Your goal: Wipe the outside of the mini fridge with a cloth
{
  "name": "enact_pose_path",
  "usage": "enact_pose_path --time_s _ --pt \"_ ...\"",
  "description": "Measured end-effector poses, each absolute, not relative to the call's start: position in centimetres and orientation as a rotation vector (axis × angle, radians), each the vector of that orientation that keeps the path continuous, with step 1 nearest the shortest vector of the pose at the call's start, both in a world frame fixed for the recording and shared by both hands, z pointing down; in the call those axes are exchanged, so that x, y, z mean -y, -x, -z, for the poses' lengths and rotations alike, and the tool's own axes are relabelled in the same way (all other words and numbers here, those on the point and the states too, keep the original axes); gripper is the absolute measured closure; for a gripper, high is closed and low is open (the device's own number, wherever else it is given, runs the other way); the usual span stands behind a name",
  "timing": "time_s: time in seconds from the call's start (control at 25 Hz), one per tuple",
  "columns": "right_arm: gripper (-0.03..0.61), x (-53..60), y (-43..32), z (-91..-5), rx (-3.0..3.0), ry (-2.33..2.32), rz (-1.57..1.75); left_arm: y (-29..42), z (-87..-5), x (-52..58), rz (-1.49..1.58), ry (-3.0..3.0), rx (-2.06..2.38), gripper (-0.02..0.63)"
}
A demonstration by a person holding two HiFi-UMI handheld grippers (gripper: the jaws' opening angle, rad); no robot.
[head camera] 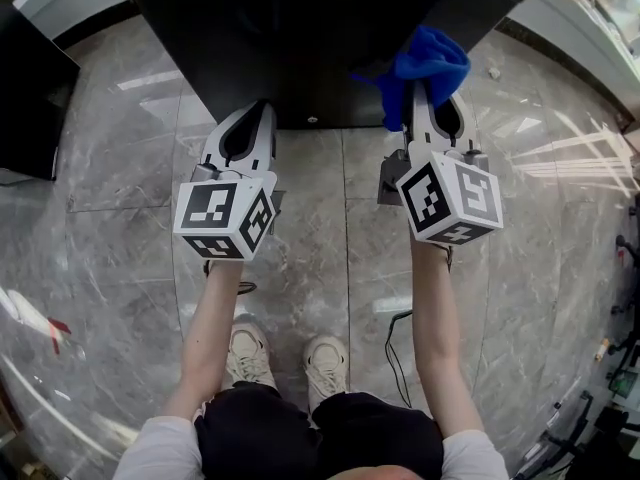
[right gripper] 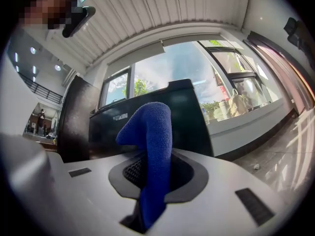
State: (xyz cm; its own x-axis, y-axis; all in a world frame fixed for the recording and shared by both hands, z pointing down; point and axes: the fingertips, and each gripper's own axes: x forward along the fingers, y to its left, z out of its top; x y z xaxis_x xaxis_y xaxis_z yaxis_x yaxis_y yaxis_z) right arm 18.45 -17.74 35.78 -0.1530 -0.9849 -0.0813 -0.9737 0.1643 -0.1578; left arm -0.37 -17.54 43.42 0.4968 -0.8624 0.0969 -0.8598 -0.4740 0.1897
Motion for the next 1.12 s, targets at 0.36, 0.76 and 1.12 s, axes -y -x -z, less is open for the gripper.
enact_pose_path --time_s 0.36,0.76,1.12 --pt "0.503 19.1 -3.9 -38.5 -2.489 1.661 0.194 9.2 -43.5 18.1 0.081 -2.409 1.609 0.609" --pt "0.503 20.7 8.1 -43.1 -2.592 1.514 0.259 18.7 -45.2 17.5 0.112 -2.3 1.772 0.609" --pt "0.503 23.0 10.6 -44.7 -2.573 1.571 0.241 18.5 -47.1 17.9 0.065 -2.291 1.738 0.609"
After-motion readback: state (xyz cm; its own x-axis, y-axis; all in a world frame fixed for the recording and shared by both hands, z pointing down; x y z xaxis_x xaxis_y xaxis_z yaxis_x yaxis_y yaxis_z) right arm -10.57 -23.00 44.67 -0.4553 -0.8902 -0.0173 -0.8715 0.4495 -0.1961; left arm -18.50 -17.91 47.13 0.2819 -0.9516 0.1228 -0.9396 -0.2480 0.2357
